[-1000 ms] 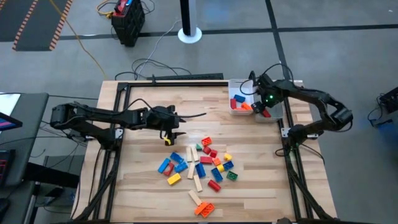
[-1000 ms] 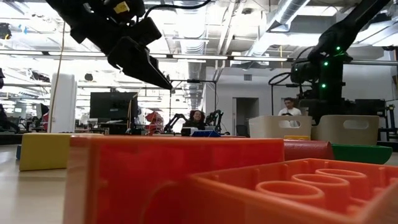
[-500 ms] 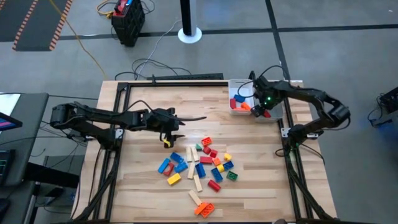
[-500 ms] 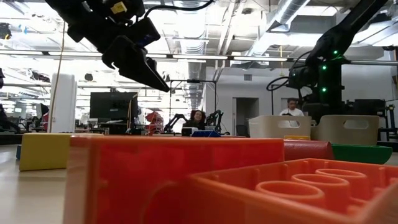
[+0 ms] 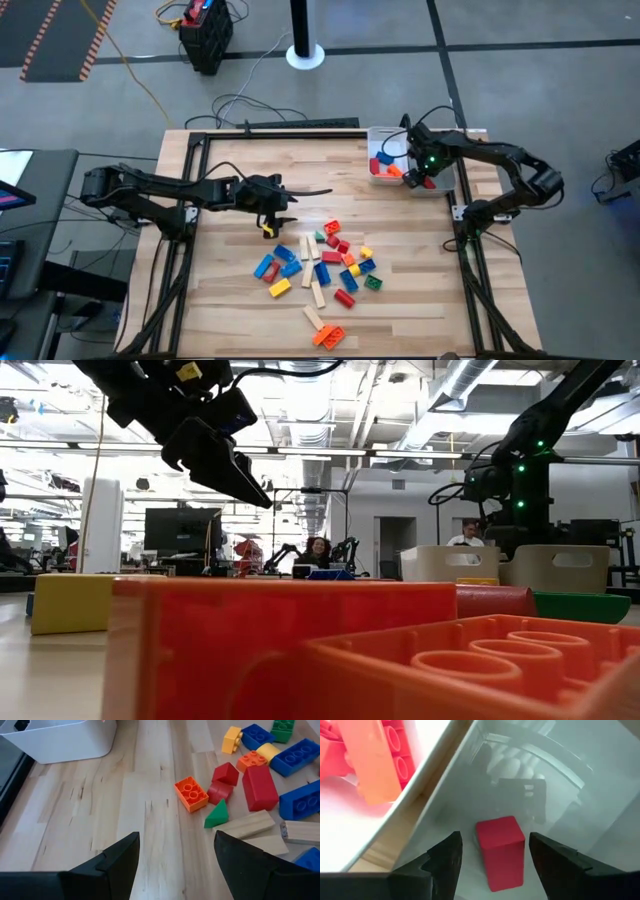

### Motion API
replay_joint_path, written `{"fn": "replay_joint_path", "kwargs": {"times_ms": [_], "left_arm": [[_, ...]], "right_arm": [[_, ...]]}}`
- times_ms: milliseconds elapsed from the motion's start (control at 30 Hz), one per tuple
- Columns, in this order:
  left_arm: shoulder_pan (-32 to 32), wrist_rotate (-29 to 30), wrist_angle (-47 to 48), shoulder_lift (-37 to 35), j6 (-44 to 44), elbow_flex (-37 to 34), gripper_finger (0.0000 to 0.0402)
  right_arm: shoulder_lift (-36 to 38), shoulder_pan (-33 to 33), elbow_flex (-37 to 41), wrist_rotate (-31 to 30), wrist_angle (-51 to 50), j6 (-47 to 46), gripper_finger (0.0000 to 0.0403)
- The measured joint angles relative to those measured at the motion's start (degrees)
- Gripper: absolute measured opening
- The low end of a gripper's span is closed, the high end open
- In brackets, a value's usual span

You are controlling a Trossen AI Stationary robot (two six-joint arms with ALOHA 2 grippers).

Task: Sort blocks by size
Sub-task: Put the large red triangular wooden block into the white bin

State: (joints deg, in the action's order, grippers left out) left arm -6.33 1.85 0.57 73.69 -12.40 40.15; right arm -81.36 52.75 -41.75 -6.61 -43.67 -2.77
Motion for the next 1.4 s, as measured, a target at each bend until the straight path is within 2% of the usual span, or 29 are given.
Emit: {"fn": "replay_joint_path", "kwargs": {"times_ms": [100,200,533,767,967,1133,1233,1400], "left_arm": [[0.00,0.00,0.45,0.00,-0.24,0.62,0.0249],[0.00,0.02,0.99,-0.04,-0.63,1.29,0.0249],[0.00,0.07,4.09,-0.04,-1.52,3.27,0.0249],[0.00,0.07,4.45,-0.04,-1.42,3.27,0.0249],[0.00,0.07,4.35,-0.04,-1.20,3.27,0.0249],[0.00,1.46,3.88,-0.04,-0.92,3.27,0.0249],[-0.02,2.06,3.81,-0.04,-0.92,3.27,0.0249],[-0.02,2.10,3.79,-0.04,-1.01,3.27,0.0249]], "right_arm": [[-0.35,-0.33,-0.01,-0.55,-0.24,0.10,0.0256],[-0.32,-0.76,0.67,-1.52,0.48,0.16,0.0235],[-0.51,-1.33,0.82,-3.42,0.44,-0.19,0.0092],[-0.46,-1.48,-0.24,-3.00,-3.22,-1.30,0.0033],[-0.46,-2.69,-1.48,-2.70,-4.29,-1.65,0.0019],[-0.10,-2.25,-4.42,-7.63,-5.67,-2.13,0.0021],[0.46,-1.21,-5.01,-6.44,-5.29,-2.37,0.0022],[2.37,-1.96,-4.99,-5.48,-5.20,-3.09,0.0051]]}}
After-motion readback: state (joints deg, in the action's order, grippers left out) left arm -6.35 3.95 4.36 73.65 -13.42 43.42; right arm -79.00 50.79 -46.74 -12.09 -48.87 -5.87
